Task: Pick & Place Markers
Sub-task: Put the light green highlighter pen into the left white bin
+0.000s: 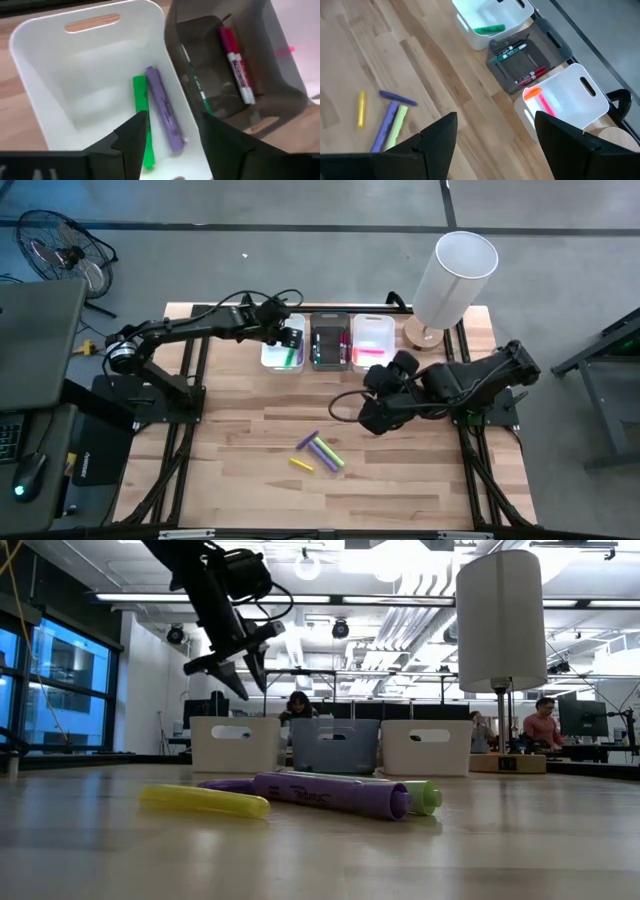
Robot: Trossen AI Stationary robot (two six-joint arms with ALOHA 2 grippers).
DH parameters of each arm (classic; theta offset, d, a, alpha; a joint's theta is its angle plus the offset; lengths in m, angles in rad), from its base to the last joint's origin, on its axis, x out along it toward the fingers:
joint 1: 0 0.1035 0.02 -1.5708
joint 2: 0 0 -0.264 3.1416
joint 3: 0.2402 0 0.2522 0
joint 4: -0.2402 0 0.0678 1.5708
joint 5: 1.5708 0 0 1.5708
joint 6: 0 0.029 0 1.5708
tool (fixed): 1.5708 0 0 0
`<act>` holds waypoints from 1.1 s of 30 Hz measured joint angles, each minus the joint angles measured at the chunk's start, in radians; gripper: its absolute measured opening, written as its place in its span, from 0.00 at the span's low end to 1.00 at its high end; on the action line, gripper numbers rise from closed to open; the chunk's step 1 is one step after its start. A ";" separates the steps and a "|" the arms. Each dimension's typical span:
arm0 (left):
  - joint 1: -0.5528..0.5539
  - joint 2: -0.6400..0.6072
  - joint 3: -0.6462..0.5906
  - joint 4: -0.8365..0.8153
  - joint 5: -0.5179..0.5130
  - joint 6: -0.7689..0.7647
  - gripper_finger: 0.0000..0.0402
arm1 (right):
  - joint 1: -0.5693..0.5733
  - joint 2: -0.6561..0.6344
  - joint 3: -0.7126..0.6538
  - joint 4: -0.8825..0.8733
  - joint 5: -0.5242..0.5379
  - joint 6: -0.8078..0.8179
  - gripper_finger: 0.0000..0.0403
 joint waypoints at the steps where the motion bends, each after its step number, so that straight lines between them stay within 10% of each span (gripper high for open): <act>1: 0.000 -0.001 0.001 0.000 0.006 0.000 0.44 | 0.006 0.000 0.000 -0.001 0.001 0.002 0.64; 9: -0.072 -0.104 0.047 -0.011 -0.018 0.045 0.41 | 0.050 0.000 0.000 -0.022 0.013 0.026 0.64; 33: -0.927 -0.166 0.022 -0.160 -0.504 -0.399 0.32 | 0.094 0.156 -0.001 0.157 0.038 0.009 0.64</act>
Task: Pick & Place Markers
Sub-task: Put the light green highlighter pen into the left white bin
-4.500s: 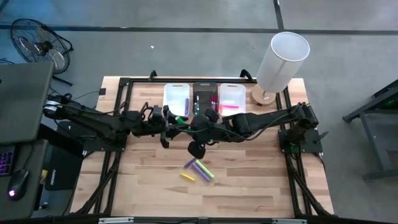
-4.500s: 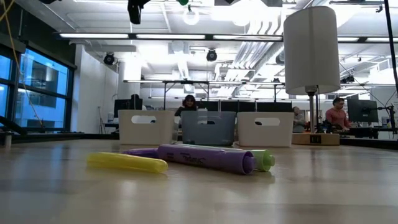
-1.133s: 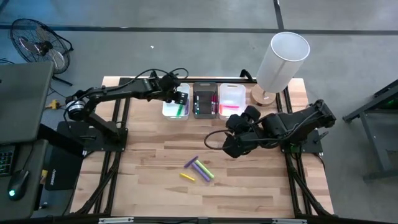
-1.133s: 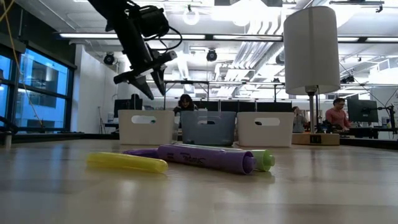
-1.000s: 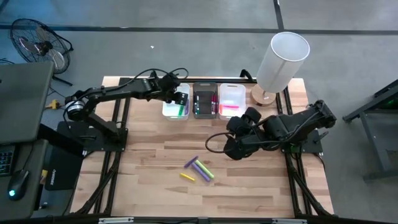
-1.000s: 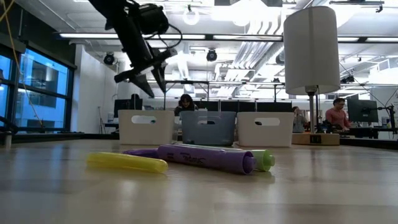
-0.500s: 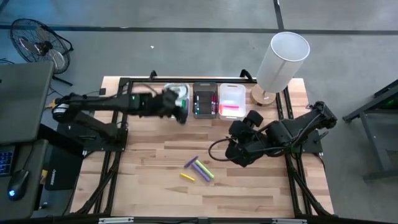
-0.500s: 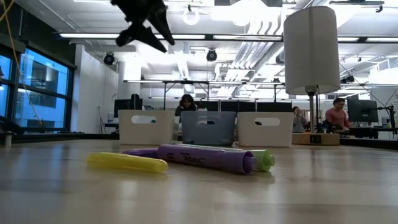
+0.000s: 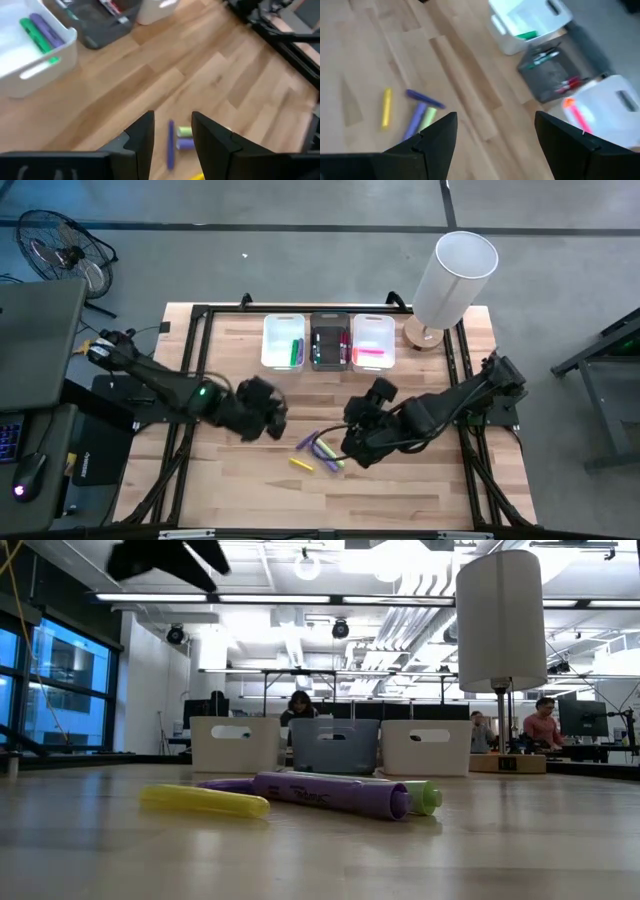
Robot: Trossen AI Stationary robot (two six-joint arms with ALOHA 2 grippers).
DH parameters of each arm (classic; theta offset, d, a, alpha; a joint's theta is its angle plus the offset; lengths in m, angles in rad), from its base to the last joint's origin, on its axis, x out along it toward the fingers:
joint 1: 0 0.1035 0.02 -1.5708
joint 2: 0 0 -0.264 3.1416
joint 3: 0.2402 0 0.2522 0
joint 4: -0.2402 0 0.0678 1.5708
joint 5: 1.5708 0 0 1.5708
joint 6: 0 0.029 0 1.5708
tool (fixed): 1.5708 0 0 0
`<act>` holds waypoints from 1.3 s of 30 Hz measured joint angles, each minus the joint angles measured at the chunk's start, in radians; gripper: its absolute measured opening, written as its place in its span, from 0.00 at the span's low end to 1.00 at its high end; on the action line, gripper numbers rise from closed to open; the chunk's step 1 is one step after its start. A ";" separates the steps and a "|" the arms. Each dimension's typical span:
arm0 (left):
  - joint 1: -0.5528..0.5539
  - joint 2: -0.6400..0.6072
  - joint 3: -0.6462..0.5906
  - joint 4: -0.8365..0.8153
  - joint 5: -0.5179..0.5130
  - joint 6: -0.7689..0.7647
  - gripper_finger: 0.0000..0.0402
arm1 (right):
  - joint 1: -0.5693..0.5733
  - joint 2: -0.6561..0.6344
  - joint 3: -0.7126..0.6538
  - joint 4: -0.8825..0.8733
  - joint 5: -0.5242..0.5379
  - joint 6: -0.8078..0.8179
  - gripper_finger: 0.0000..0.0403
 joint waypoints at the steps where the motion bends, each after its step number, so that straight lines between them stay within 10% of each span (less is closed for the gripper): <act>1: -0.027 0.000 -0.006 0.000 -0.016 -0.018 0.32 | 0.000 0.011 0.000 0.018 -0.011 -0.001 0.64; 20: -0.473 0.000 -0.225 0.132 -0.269 -0.369 0.32 | -0.001 0.187 0.000 0.192 -0.321 0.082 0.64; 39: -0.500 0.000 -0.260 0.164 -0.345 -0.401 0.32 | -0.144 0.386 0.000 0.208 -0.657 0.097 0.64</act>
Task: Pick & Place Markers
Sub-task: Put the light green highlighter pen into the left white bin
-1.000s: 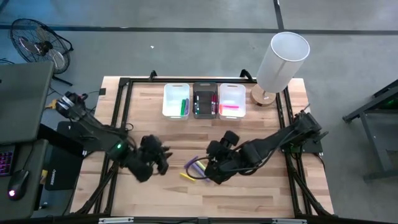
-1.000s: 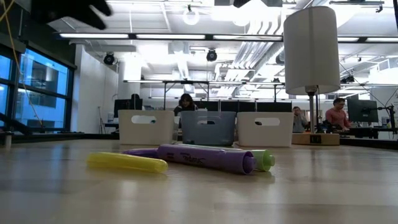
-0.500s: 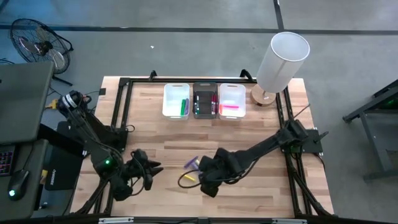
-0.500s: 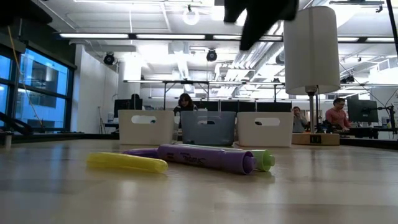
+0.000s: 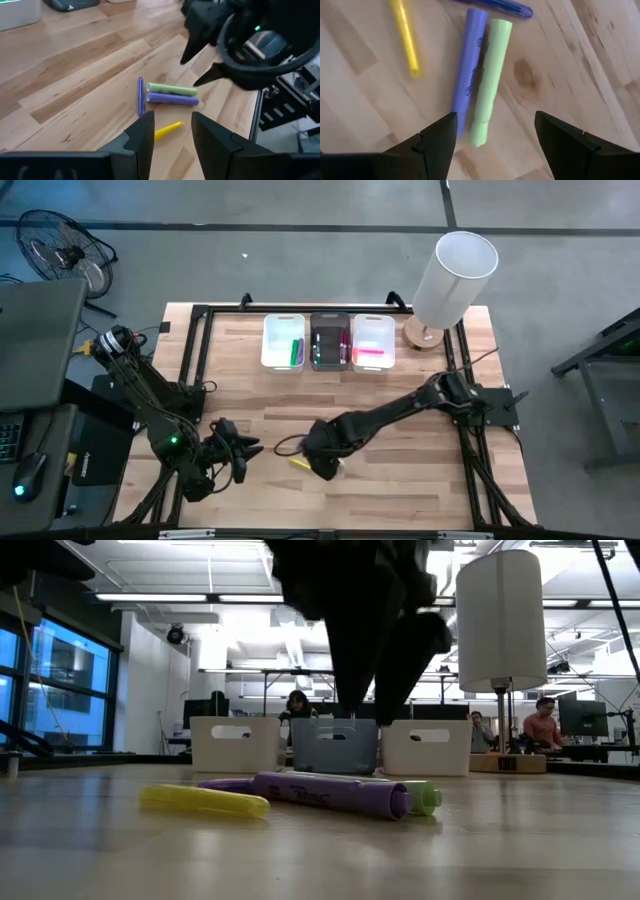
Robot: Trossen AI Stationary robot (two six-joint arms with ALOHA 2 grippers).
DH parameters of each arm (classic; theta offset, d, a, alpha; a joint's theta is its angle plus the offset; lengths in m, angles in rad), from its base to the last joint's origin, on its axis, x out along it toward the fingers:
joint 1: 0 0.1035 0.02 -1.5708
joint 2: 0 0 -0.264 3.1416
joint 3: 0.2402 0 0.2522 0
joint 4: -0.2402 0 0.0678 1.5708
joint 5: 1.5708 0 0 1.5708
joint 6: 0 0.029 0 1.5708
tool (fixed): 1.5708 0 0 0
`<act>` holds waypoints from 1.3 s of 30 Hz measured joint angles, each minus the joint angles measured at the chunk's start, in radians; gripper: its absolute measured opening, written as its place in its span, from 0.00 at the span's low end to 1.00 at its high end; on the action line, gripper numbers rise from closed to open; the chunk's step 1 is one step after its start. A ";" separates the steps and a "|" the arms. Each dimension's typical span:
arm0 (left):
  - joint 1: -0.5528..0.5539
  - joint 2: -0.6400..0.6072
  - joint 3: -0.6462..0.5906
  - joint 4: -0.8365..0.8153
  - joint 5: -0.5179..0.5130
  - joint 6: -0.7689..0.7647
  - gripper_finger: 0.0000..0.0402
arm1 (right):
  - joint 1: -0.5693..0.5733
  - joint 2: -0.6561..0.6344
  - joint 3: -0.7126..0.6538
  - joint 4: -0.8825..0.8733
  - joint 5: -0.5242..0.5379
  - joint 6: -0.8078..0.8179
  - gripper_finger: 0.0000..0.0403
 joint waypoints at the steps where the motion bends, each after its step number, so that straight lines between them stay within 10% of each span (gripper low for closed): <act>1: 0.000 0.000 0.000 0.000 -0.006 -0.007 0.32 | -0.005 0.007 0.000 0.002 -0.007 -0.011 0.64; 39: 0.000 0.000 0.000 0.004 -0.008 -0.038 0.32 | 0.032 0.094 0.000 -0.033 0.019 0.049 0.64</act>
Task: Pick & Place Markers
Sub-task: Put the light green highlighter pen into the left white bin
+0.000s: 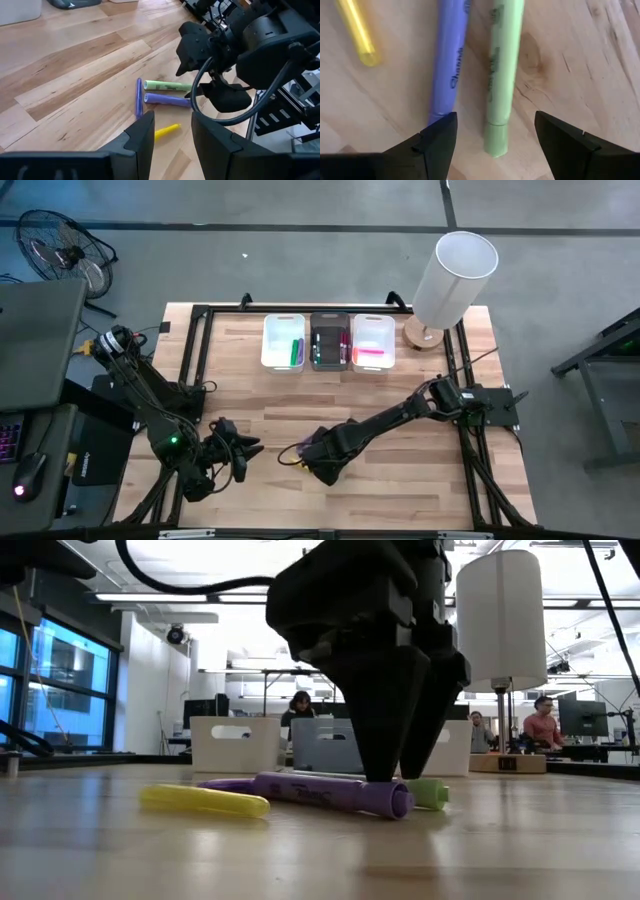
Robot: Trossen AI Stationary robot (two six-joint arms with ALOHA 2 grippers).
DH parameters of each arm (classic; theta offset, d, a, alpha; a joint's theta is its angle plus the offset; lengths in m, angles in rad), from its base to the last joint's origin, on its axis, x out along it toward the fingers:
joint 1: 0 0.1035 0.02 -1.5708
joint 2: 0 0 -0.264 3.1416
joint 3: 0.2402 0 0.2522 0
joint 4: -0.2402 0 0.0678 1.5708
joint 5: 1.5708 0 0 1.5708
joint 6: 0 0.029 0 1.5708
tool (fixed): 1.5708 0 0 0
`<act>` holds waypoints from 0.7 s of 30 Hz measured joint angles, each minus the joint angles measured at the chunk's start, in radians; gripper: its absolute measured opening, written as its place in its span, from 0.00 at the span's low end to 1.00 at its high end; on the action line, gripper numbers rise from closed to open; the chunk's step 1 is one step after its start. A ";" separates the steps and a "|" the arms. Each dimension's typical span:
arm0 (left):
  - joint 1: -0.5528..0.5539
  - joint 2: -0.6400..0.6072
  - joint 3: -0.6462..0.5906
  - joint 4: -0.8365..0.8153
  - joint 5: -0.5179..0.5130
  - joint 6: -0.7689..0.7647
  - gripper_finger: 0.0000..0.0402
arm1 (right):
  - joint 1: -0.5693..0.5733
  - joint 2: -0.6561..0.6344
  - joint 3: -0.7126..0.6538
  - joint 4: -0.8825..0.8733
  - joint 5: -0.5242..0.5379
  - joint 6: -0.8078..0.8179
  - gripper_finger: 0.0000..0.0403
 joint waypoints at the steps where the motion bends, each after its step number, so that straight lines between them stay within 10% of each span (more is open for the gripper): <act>1: 0.000 0.000 0.000 0.000 0.000 0.000 0.32 | 0.001 0.000 0.000 0.000 0.002 -0.007 0.64; 21: 0.000 0.000 0.000 0.025 0.000 0.000 0.32 | 0.006 0.040 0.002 0.019 -0.010 -0.105 0.52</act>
